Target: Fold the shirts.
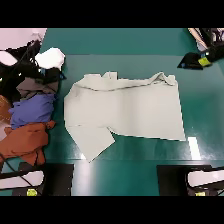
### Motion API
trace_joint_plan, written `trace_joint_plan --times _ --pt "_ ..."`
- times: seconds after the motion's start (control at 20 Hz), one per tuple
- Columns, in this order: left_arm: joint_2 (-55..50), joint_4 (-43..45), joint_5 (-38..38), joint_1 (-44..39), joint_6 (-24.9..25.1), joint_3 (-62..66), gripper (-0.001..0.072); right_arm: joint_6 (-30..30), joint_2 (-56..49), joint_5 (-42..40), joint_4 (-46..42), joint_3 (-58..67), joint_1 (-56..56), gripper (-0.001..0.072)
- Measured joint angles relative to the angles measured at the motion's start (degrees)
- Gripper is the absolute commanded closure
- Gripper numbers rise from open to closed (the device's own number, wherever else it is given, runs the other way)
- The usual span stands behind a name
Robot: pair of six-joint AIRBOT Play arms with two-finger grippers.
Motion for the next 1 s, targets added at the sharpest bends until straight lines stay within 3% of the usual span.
trace_joint_plan --times 0.4,0.75,0.8,0.85,0.9,0.95,1.0 --pt "15.93 -0.74 -2.34 1.77 -1.22 -32.15 0.0152 -0.5 17.75 0.79 0.2 -25.16 -4.07 0.0265" --pt "18.91 -4.87 1.68 1.92 -1.44 -43.63 0.0155 -0.59 27.65 -0.81 3.74 -37.09 -9.51 0.0265" --pt "19.08 -5.05 2.19 1.92 -1.44 -44.15 0.0249 -0.59 28.59 -0.92 3.98 -38.34 -10.29 0.0265" --pt "19.12 -5.03 3.02 1.92 -1.4 -44.54 0.0469 -0.59 29.44 -0.98 4.2 -39.58 -11.04 0.0265" --pt "18.99 -4.79 4.09 1.95 -1.36 -44.96 0.0631 -0.59 30.14 -1.01 4.24 -41.13 -11.93 0.0265" --pt "18.93 -4.48 4.79 1.9 -1.09 -45.16 0.0684 -0.59 30.84 -1.03 4.28 -42.69 -12.9 0.0265" --pt "19.02 -4.42 5.14 1.88 -0.81 -45.13 0.0685 -0.59 31.54 -1.01 4.37 -44.59 -14.1 0.0264"
